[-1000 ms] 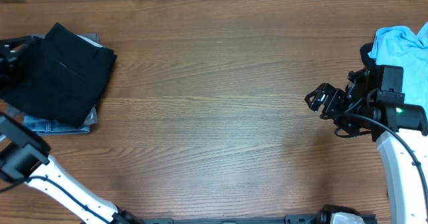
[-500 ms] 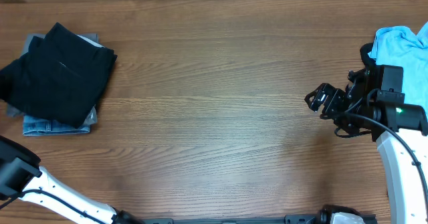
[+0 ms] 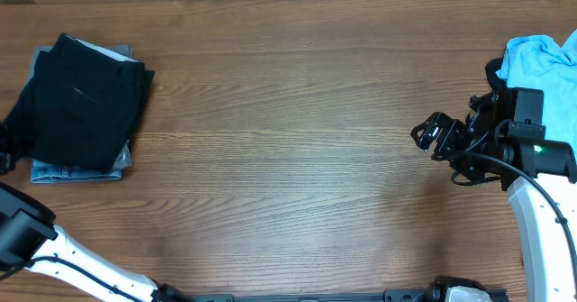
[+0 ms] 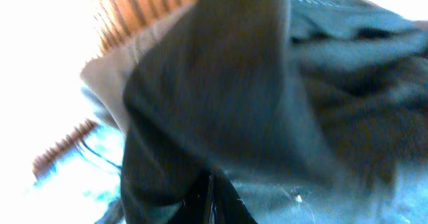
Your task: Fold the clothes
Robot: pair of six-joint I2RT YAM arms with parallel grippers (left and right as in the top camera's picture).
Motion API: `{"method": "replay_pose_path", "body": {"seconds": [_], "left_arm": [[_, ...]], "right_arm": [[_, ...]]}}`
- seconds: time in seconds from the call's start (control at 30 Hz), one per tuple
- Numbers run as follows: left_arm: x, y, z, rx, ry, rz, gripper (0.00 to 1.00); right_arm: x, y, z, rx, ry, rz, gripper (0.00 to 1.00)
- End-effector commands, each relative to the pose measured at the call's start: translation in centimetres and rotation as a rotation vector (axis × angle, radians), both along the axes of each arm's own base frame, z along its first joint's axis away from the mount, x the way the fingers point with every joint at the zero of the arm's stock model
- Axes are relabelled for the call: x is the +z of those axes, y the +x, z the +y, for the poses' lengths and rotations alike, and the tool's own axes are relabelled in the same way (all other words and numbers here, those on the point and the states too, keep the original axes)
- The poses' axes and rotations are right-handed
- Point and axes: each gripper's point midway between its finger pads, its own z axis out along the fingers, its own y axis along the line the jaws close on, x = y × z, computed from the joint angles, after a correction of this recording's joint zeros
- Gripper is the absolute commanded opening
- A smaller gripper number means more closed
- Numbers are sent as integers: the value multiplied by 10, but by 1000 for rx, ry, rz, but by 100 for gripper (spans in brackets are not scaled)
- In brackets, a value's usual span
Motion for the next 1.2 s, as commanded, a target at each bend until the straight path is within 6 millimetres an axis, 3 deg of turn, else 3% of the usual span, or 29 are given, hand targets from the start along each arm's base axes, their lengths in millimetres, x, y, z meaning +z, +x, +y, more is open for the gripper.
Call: {"method": "replay_pose_path", "body": {"seconds": [0.0,0.07,0.13,0.17,0.2,0.27,0.4,0.5,0.7,0.8,1.17], "left_arm": [[130,28,-15,-23,161,-220,8],[195,35,-37,-68,269,-318,9],[241,38,-65,-115,339,-391,11],[260,40,-83,-144,366,-426,16],[278,42,-102,-175,388,-459,32],[304,46,-139,-240,428,-510,100],[333,54,-210,-377,445,-593,100],[339,62,-253,-472,424,-628,100],[335,71,-301,-581,384,-645,100],[335,72,-310,-602,377,-650,100],[335,72,-311,-603,377,-650,100]], "right_arm": [[1,1,-2,-3,-8,-7,100],[1,1,-2,-3,-8,-7,100],[1,1,-2,-3,-8,-7,100],[1,1,-2,-3,-8,-7,100],[1,1,-2,-3,-8,-7,100],[1,1,-2,-3,-8,-7,100],[1,1,-2,-3,-8,-7,100],[1,1,-2,-3,-8,-7,100],[1,1,-2,-3,-8,-7,100],[1,1,-2,-3,-8,-7,100],[1,1,-2,-3,-8,-7,100]]}}
